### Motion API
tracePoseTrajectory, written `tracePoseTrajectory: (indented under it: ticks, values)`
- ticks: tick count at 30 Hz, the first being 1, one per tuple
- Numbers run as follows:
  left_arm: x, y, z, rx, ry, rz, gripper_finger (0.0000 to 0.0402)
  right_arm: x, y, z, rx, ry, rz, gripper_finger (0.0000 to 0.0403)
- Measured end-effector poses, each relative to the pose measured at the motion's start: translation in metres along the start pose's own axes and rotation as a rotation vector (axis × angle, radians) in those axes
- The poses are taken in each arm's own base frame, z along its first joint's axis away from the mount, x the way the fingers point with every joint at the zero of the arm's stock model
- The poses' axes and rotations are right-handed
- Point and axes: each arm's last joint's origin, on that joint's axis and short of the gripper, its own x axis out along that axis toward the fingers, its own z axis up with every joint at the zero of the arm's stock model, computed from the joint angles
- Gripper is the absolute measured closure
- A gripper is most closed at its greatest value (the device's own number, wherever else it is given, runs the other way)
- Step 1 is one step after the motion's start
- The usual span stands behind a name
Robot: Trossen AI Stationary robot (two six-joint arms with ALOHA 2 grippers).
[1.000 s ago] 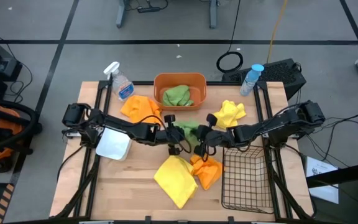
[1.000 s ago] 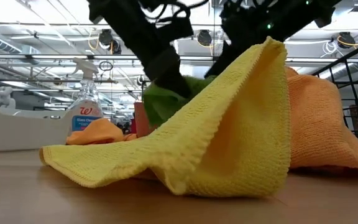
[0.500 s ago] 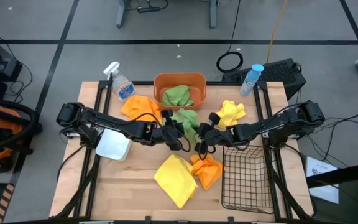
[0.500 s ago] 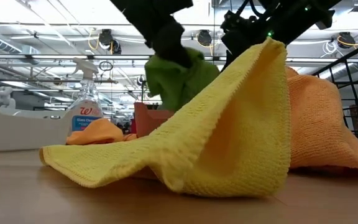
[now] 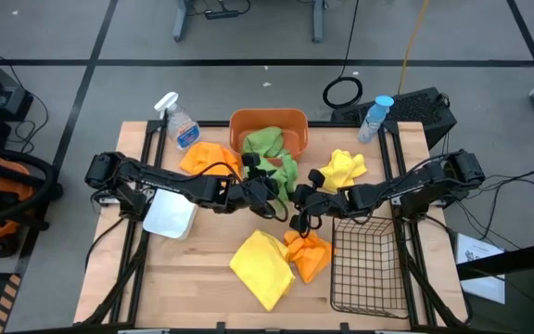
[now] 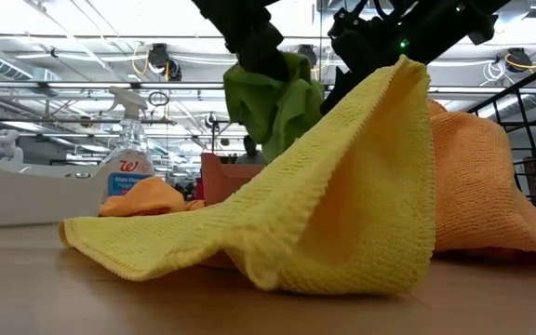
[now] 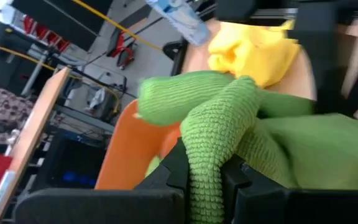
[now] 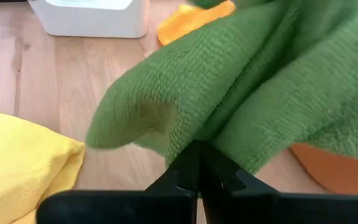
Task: Sort microfiber towel by color & place in baskets
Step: Put the green microfiber cloth into the orange bin
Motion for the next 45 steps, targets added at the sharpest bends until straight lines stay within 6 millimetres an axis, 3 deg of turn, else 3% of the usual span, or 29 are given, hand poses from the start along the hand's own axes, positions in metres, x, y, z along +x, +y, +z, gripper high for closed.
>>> tracePoseTrajectory:
  ticks: [9, 17, 23, 31, 41, 45]
  values:
    - [0.000, 0.021, -0.007, 0.009, 0.073, 0.073, 0.0368, -0.003, 0.000, 0.003, -0.029, -0.017, 0.010, 0.0402]
    - [-0.002, 0.055, -0.010, -0.065, 0.072, 0.136, 0.0368, -0.025, -0.005, 0.018, -0.032, -0.091, 0.022, 0.0403]
    - [0.010, 0.085, -0.018, -0.144, 0.078, 0.204, 0.0368, -0.044, -0.006, 0.025, -0.053, -0.137, 0.007, 0.0403]
    - [0.031, 0.120, -0.030, -0.168, 0.054, 0.222, 0.0368, -0.048, -0.002, 0.018, -0.081, -0.105, -0.027, 0.0403]
    - [0.041, 0.137, -0.042, -0.012, 0.120, 0.246, 0.0368, -0.048, -0.003, 0.012, -0.092, -0.054, -0.037, 0.0403]
    - [0.046, 0.141, -0.046, 0.013, 0.070, 0.150, 0.0368, -0.048, -0.003, 0.013, -0.106, -0.054, -0.038, 0.0403]
